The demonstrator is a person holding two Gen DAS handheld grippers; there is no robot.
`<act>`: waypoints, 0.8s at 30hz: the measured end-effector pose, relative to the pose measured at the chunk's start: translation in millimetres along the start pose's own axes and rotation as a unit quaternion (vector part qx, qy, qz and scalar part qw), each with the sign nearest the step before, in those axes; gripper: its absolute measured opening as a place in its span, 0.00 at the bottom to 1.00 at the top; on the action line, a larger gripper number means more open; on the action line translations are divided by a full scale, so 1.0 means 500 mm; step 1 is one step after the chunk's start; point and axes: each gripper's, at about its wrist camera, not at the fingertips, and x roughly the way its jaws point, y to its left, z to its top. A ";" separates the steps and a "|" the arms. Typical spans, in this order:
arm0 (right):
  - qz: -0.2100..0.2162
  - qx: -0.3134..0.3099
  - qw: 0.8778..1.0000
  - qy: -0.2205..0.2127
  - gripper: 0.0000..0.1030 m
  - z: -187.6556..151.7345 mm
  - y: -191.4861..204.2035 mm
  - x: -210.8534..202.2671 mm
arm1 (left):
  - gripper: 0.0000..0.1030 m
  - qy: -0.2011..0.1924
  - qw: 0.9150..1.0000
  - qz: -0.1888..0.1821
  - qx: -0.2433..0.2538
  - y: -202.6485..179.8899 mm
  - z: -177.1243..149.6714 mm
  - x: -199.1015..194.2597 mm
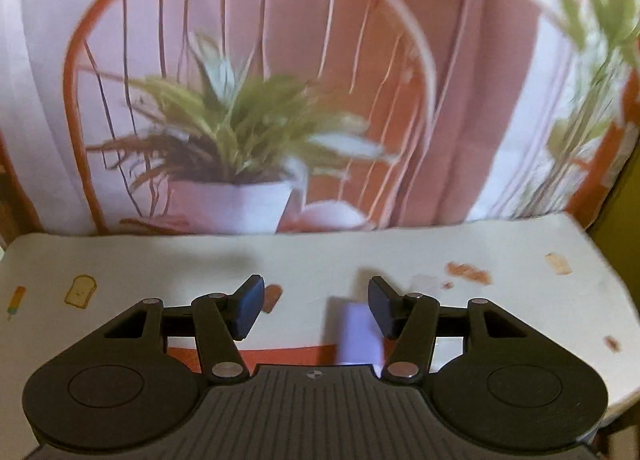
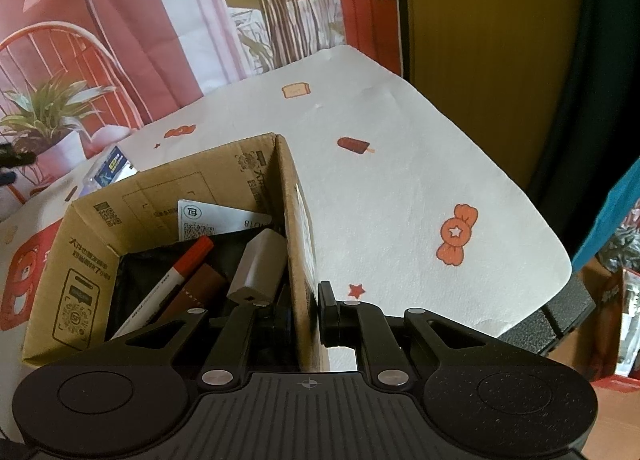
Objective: Organize rigid objects
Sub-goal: 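Move the left tool back over the lavender purple stick, then close the left gripper around the purple stick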
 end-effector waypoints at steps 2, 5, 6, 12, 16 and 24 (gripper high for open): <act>0.001 0.001 1.000 0.003 0.11 0.001 0.000 0.000 | 0.58 0.013 1.000 0.004 0.008 -0.001 -0.012 0.031; 0.002 0.002 1.000 0.005 0.11 0.003 -0.001 0.001 | 0.58 0.031 0.999 -0.007 0.015 -0.008 -0.036 0.071; 0.002 0.003 1.000 0.005 0.11 0.003 -0.001 0.001 | 0.58 0.036 0.999 -0.009 0.020 -0.012 -0.042 0.084; 0.004 0.006 1.000 0.008 0.11 0.006 -0.003 0.003 | 0.58 0.056 0.996 -0.035 0.060 -0.040 -0.076 0.120; 0.004 0.006 1.000 0.011 0.11 0.008 -0.003 0.007 | 0.58 0.072 0.994 -0.049 0.065 -0.049 -0.089 0.146; 0.002 0.005 1.000 0.016 0.11 0.010 -0.002 0.012 | 0.41 0.074 0.993 -0.051 0.076 -0.066 -0.101 0.171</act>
